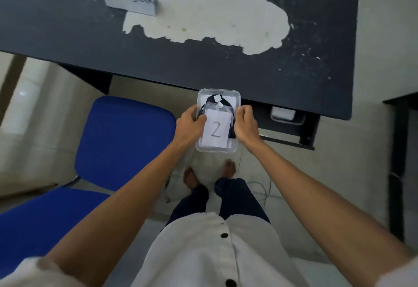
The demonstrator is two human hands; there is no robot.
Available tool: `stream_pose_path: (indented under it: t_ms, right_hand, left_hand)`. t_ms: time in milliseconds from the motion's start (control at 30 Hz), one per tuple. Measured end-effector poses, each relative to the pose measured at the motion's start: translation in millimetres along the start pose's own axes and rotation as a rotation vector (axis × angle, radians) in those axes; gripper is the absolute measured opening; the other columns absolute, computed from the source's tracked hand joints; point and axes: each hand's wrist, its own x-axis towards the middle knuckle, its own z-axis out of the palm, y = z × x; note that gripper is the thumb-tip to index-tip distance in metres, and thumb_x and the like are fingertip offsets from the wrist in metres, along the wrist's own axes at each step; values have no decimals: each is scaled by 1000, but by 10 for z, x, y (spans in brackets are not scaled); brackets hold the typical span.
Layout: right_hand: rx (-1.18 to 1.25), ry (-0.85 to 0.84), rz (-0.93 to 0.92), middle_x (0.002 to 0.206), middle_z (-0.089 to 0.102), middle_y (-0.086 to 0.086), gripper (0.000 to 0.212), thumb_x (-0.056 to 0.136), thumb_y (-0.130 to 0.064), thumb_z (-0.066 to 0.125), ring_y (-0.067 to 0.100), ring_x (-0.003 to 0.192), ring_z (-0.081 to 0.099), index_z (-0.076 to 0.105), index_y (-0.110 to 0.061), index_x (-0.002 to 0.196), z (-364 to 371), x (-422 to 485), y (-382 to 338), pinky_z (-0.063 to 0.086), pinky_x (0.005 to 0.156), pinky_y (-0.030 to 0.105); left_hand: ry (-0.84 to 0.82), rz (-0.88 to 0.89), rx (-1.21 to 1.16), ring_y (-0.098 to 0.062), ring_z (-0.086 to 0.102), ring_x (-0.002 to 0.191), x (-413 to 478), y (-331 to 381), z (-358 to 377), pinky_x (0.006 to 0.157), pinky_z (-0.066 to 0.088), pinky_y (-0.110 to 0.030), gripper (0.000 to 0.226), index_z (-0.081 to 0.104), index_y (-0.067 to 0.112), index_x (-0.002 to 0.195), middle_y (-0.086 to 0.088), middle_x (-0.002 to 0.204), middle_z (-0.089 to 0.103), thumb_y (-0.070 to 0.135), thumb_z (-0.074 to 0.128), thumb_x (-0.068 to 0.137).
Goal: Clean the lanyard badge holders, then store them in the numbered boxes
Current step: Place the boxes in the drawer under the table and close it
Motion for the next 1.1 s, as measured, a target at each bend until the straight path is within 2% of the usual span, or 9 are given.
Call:
stream_pose_path:
  t_ms: [133,233,333,433,633,767,833,933,1100]
  right_hand:
    - [-2,34,58,85,52,-1,28,102,-33,25,22,82,51,44,-13,102,-167,-46,304,35,69,34]
    - [27,9,77,87,52,0,31,102,-34,25,17,78,49,45,-11,104,-321,-53,469,34,67,32]
    - [43,-5,98,88,53,-1,30,102,-36,26,14,76,49,45,-13,103,-464,-18,595,34,66,30]
    - [22,-47,103,90,54,1,26,102,-36,28,12,74,48,44,-15,103,-560,33,719,33,58,29]
    - [1,-126,121,97,54,4,25,103,-31,31,11,73,47,44,-12,112,-625,92,860,31,54,22]
    - [30,-141,127,100,56,3,27,100,-22,35,12,78,50,44,-14,124,-624,132,845,34,57,23]
    - [50,-134,136,107,58,6,34,98,-21,37,18,90,55,42,-16,132,-638,164,800,38,68,27]
    - [102,-143,181,114,54,1,43,95,-15,40,19,104,53,37,-16,138,-662,204,744,37,81,27]
    - [116,-172,212,129,55,2,53,88,-7,42,21,116,53,38,-18,140,-651,356,677,44,93,33]
  left_hand:
    - [-80,-15,88,-27,62,76,-18,26,286,80,54,-48,28,58,7,99,-21,96,67,27,46,84]
    - [-104,-40,112,-26,64,78,-34,101,500,80,55,-48,21,58,13,95,-22,96,68,25,44,83]
    - [-105,-81,132,-31,66,85,-32,172,721,74,56,-35,26,59,5,107,-20,99,68,16,44,89]
    - [-102,-102,176,-13,55,64,-3,202,904,49,39,-11,27,57,3,113,-14,89,66,14,43,92]
    - [-78,-145,186,-5,52,59,81,182,1111,41,36,-7,34,56,5,123,-7,93,65,13,45,92]
    - [-75,-178,166,-2,51,62,163,152,1130,49,36,-12,41,52,5,130,-16,113,65,14,48,90]
    - [-87,-185,152,-5,56,67,198,187,1124,55,40,-16,41,54,7,129,-14,112,66,14,50,89]
    - [-135,-183,120,-22,62,78,303,282,1110,64,49,-27,25,59,12,111,-11,97,67,10,52,87]
    - [-174,-198,96,-33,65,96,527,285,1101,84,54,-50,44,50,7,121,-15,108,66,9,56,77]
